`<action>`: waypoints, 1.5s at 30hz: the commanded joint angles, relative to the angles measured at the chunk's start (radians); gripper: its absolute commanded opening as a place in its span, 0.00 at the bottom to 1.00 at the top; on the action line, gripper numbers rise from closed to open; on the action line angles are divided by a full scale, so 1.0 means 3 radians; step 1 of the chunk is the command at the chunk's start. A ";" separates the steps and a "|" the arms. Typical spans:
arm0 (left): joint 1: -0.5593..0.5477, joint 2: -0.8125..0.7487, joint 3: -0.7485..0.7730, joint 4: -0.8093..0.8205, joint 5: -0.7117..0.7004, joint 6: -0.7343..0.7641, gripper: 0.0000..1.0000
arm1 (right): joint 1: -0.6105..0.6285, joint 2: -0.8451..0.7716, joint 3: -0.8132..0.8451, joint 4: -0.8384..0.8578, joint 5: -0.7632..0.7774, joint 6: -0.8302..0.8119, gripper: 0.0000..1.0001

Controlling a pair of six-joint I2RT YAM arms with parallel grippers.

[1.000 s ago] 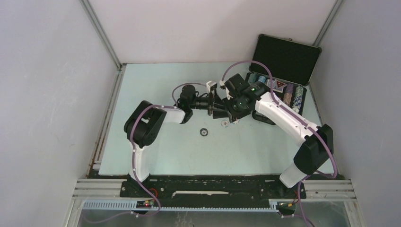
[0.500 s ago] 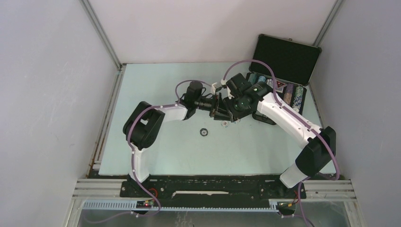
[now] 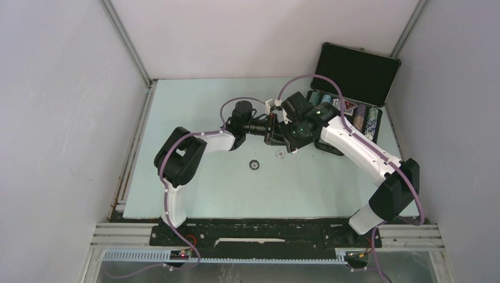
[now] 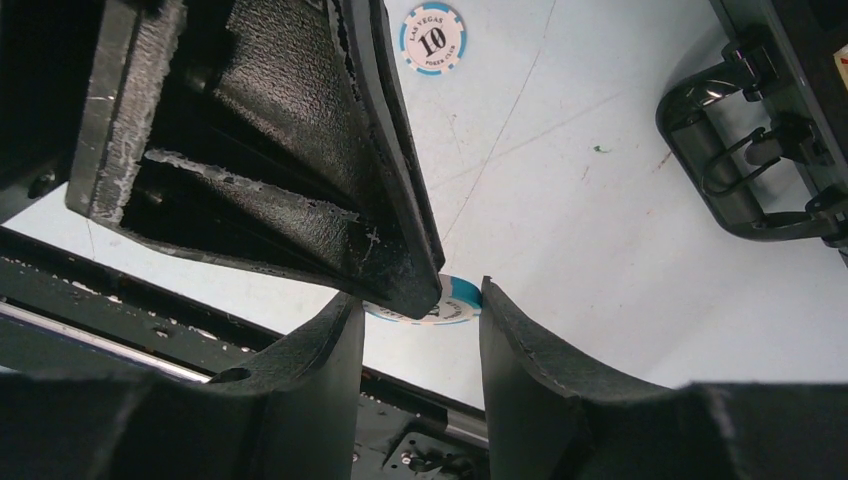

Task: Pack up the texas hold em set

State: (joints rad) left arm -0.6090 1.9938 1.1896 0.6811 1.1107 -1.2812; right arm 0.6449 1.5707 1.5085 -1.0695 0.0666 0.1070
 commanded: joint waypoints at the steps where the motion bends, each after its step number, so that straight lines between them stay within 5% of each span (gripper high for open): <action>1: -0.0101 -0.0109 -0.0008 0.0400 0.0202 -0.0218 0.12 | 0.0019 -0.0066 0.0049 0.0186 0.0090 0.0000 0.00; 7: -0.0112 -0.0110 -0.0005 0.0246 0.0191 -0.0095 0.33 | -0.0010 -0.0087 0.0044 0.0208 0.0103 -0.0008 0.00; 12: -0.0119 -0.0157 0.0104 -0.0439 0.0158 0.0443 0.36 | -0.0037 -0.0075 0.0048 0.0212 0.0051 -0.0019 0.00; 19: -0.0142 -0.0224 0.0354 -0.1600 0.0073 0.1309 0.27 | -0.0035 -0.0061 0.0054 0.0215 0.0036 -0.0023 0.00; 24: -0.0142 -0.0279 0.0331 -0.1492 0.0077 0.1250 0.01 | -0.0020 -0.0061 0.0030 0.0223 0.0022 -0.0014 0.00; 27: -0.0140 -0.0311 0.0228 -0.1112 0.0083 0.0965 0.00 | -0.0021 -0.0046 0.0013 0.0237 0.0039 -0.0006 0.00; 29: -0.0143 -0.0326 0.0194 -0.1017 0.0061 0.0869 0.00 | -0.0022 -0.0046 0.0013 0.0242 0.0046 0.0007 0.13; 32: -0.0113 -0.0378 0.0170 -0.1020 -0.0016 0.0873 0.00 | -0.0013 -0.0107 -0.0007 0.0284 0.0009 0.0036 0.61; 35: -0.0023 -0.0466 0.0175 -0.1213 -0.0142 0.1036 0.00 | -0.0005 -0.0245 -0.0098 0.0370 -0.0121 0.0049 0.98; 39: 0.0159 -0.0607 0.0298 -0.1867 -0.0363 0.1556 0.00 | -0.0110 -0.0480 -0.0262 0.0527 -0.0554 0.0120 1.00; 45: 0.0326 -0.0737 0.0096 -0.1169 -0.0322 0.1157 0.00 | -0.0778 -0.1055 -0.0881 0.1281 -0.1921 0.0650 0.97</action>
State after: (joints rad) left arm -0.5400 1.8488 1.2549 0.1944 1.0203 -0.8913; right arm 0.5114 1.3758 1.3285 -0.8753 -0.2226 0.1741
